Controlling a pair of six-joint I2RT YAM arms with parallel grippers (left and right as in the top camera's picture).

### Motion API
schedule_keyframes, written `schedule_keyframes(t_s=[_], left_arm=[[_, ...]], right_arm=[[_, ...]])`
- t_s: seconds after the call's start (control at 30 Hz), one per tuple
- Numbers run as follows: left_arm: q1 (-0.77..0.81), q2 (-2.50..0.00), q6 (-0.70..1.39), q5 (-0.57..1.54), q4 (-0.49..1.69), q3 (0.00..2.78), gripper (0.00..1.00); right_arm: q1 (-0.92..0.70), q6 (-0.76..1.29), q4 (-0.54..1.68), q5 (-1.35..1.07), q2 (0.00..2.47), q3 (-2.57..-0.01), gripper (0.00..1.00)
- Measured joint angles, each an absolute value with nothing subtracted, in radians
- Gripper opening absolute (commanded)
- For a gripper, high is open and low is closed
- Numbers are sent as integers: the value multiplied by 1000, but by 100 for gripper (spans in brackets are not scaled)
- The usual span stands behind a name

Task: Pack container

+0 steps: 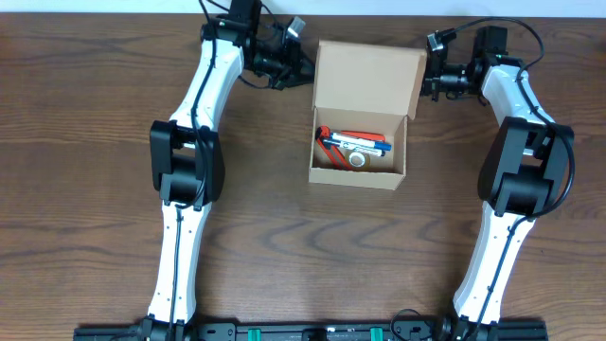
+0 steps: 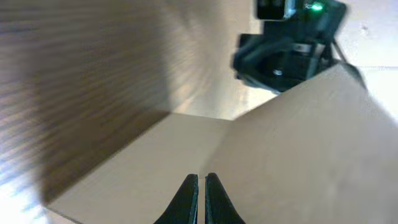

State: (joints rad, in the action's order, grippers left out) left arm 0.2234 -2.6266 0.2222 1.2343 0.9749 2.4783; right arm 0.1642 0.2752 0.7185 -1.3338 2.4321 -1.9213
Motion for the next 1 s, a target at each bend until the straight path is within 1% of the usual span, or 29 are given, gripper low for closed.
schedule_keyframes(t_s=[0.2,0.3,0.57,0.7,0.87,1.0], left_arm=[[223,-2609,155,1249,1131,2535,6],[223,-2586,97,1225,1240,2536,6],[227,-2494,-83,1187,1487,2537,6],[236,-2470,-165,1178,1583,2537,6],[257,-2470,-246,1171,1611,2538,6],[266,-2469,-275,1142,1611,2538,6]], right_arm=[[164,251,844,-1346,2426,-1921,2],[164,210,949,-1315,2399,-1918,2],[163,25,1266,-1200,2221,-1916,2],[150,-86,1418,-1161,2178,-1917,2],[109,-208,1552,-1076,2179,-1916,2],[75,-240,1564,-986,2179,-1916,2]])
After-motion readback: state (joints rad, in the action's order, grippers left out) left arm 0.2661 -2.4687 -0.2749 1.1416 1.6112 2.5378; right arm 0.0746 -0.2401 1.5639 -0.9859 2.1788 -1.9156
